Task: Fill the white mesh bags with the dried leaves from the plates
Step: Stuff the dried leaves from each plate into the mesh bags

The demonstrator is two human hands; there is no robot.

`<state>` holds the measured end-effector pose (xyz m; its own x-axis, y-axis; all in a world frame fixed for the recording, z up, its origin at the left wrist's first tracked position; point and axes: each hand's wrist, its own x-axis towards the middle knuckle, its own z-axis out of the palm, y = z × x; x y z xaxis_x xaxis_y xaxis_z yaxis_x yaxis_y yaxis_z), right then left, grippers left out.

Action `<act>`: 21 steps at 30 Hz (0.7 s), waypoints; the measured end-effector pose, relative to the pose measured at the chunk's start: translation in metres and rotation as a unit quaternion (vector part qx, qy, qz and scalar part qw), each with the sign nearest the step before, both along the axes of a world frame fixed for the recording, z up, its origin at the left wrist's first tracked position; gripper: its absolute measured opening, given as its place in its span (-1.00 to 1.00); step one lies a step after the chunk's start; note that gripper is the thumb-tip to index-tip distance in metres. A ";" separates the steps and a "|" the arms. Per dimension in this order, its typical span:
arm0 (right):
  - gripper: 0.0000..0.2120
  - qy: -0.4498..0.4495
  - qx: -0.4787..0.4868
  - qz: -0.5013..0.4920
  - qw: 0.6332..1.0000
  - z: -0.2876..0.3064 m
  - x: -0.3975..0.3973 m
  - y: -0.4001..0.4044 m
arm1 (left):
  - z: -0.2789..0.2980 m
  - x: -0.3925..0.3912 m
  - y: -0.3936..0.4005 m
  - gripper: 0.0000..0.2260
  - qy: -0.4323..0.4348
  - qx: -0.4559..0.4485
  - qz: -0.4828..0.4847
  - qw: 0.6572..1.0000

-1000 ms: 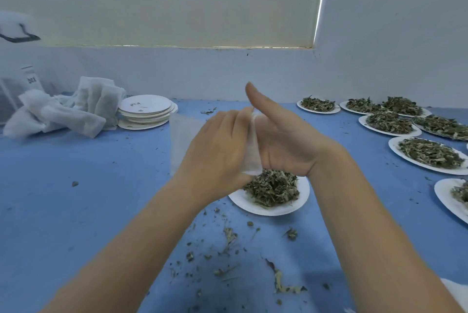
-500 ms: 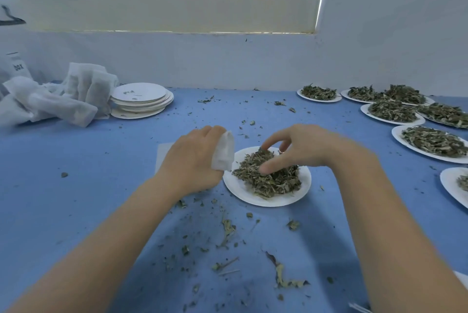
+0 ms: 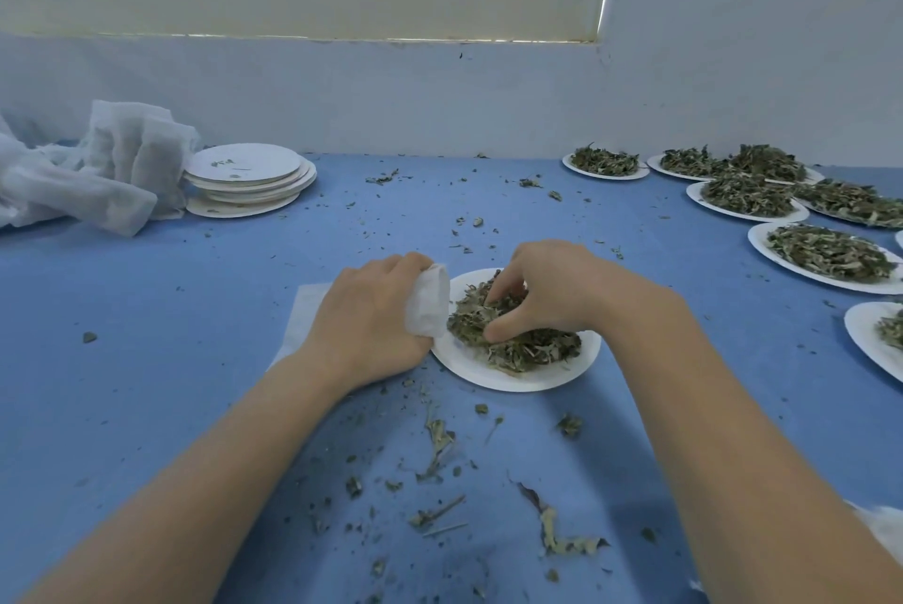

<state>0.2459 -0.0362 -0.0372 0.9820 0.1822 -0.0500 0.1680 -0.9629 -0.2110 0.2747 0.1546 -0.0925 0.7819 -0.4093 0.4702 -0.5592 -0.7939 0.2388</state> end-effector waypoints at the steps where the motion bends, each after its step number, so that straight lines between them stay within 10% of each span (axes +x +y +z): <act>1: -0.62 -0.010 0.008 0.005 1.000 -0.001 0.000 0.000 | 0.000 0.000 0.000 -0.55 0.004 -0.007 0.000 1.000; 21: -0.87 -0.111 0.115 0.063 0.985 0.009 -0.003 0.011 | 0.008 -0.005 -0.009 -0.61 0.099 -0.182 0.029 0.978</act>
<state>0.2434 -0.0249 -0.0281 0.9331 0.2843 0.2202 0.3492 -0.8626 -0.3661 0.2699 0.1460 -0.0845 0.8897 -0.1946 0.4130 -0.4290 -0.6656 0.6106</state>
